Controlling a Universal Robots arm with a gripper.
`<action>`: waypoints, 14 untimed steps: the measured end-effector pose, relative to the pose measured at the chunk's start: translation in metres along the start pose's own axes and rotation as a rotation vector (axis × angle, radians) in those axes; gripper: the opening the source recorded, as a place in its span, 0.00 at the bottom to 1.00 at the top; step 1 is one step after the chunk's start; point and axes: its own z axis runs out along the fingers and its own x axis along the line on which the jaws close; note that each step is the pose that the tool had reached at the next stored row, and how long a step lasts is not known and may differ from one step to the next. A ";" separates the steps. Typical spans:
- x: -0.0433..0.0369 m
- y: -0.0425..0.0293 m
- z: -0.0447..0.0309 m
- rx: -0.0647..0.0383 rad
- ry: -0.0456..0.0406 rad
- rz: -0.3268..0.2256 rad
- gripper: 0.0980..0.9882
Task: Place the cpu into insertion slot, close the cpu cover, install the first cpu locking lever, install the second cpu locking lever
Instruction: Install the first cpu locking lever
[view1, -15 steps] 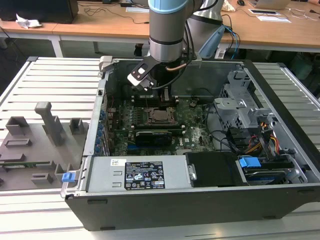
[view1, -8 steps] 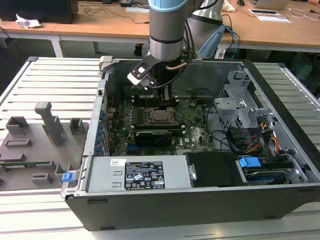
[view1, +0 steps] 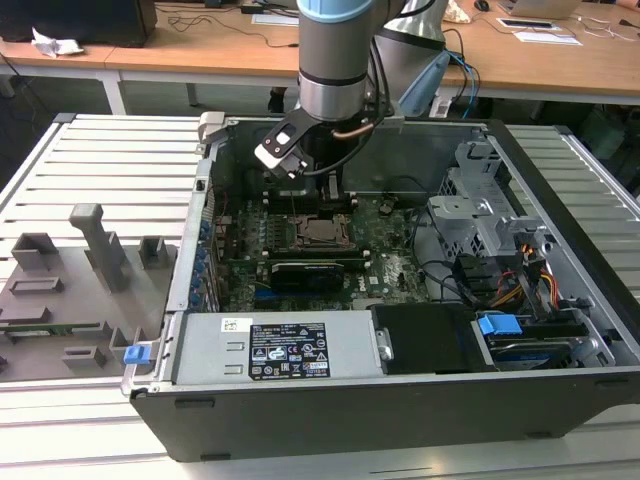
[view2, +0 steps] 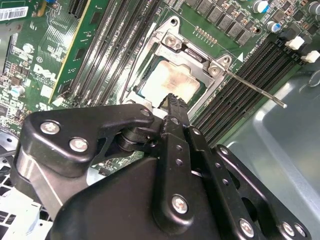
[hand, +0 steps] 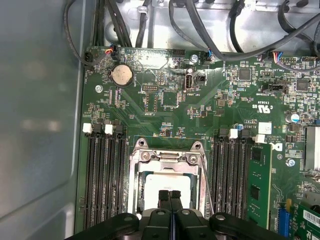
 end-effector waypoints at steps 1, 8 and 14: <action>0.0000 0.0000 -0.0003 0.000 -0.0001 0.000 0.01; 0.0001 0.0002 -0.0042 0.000 0.0000 0.000 0.01; 0.0002 0.0004 -0.0079 0.000 0.0000 0.000 0.01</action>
